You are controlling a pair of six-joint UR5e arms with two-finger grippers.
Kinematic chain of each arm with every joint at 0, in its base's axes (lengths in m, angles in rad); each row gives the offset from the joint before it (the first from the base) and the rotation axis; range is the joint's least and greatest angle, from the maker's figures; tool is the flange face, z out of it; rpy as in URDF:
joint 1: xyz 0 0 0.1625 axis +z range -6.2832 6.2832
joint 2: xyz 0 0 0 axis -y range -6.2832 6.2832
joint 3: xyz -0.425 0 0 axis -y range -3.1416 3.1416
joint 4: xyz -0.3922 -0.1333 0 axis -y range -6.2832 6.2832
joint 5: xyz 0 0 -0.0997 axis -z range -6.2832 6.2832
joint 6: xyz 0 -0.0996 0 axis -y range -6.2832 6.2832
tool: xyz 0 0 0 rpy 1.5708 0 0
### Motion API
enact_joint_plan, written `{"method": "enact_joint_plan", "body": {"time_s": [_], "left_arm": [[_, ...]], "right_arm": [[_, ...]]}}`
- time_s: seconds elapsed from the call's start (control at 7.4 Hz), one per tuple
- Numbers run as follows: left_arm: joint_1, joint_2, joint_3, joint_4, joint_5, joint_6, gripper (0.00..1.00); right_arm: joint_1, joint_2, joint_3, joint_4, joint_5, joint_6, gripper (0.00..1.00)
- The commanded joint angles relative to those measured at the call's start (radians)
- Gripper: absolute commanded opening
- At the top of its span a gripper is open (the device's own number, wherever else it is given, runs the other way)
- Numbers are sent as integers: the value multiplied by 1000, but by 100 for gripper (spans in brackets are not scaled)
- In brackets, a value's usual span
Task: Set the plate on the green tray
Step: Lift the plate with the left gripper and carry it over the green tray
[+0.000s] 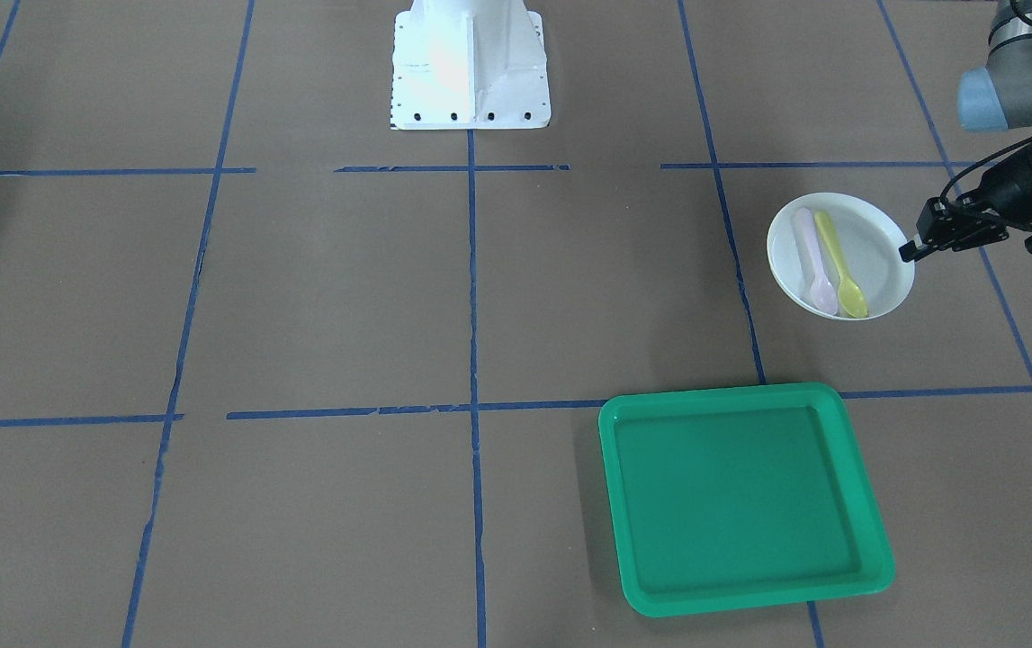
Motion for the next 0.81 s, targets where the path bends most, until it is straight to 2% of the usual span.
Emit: {"method": "enact_joint_plan", "body": {"time_s": [0.0, 0.27, 0.54, 0.68], "left_arm": [[-2, -218, 208, 31, 1, 3, 0], [4, -371, 401, 20, 4, 10, 0], [38, -419, 580, -119, 42, 9, 0], [56, -445, 632, -149, 69, 0, 0]], "right_arm": [[0, 0, 0, 1, -1, 0, 100], [0, 0, 0, 1, 1, 0, 100], [0, 0, 0, 1, -1, 0, 100], [0, 0, 0, 1, -1, 0, 100]]}}
